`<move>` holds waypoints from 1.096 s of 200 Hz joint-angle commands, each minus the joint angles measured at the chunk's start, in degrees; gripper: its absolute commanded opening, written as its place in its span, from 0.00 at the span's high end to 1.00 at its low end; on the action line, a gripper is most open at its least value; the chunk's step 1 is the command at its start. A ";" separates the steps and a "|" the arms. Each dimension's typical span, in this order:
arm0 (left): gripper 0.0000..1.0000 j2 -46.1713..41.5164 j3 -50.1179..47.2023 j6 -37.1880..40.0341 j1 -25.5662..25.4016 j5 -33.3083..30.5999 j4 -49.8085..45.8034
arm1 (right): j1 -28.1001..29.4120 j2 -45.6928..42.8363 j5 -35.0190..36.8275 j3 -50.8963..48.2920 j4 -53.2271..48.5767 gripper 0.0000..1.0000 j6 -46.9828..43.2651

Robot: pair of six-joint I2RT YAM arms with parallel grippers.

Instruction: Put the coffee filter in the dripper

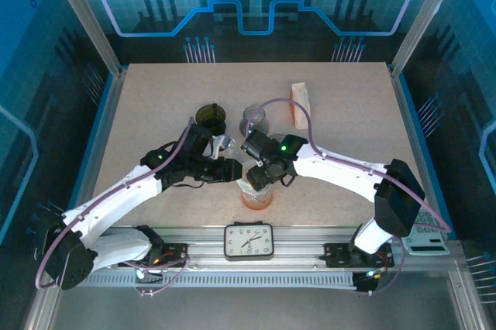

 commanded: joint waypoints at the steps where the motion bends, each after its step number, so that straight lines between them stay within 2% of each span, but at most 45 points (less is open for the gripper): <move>1: 0.48 -1.85 0.84 -0.49 -0.55 1.56 -0.19 | 0.62 1.20 1.06 -1.59 1.71 0.30 1.15; 35: 0.58 -0.40 2.01 0.65 -3.51 0.75 -2.37 | 0.62 1.42 1.01 -1.50 1.63 0.30 1.16; 88: 0.77 0.50 1.44 0.92 -3.63 -1.00 -3.37 | 0.69 1.51 0.83 -1.50 1.74 0.30 1.37; 109: 0.75 0.57 1.46 0.66 -3.61 -0.72 -2.76 | 0.70 1.51 0.90 -1.50 1.63 0.30 1.39; 135: 0.55 0.20 1.50 0.12 -3.59 -1.18 -2.26 | 0.71 1.42 0.93 -1.50 1.63 0.30 1.34; 151: 0.53 -0.01 1.64 0.01 -3.59 -1.80 -2.13 | 0.71 1.42 0.92 -1.54 1.67 0.30 1.33; 198: 0.79 0.62 1.51 0.07 -3.60 -2.67 -2.65 | 0.64 1.42 0.83 -1.70 1.80 0.30 1.47; 219: 0.81 0.82 1.43 -0.09 -3.59 -2.38 -2.43 | 0.71 1.26 0.84 -1.70 1.92 0.30 1.52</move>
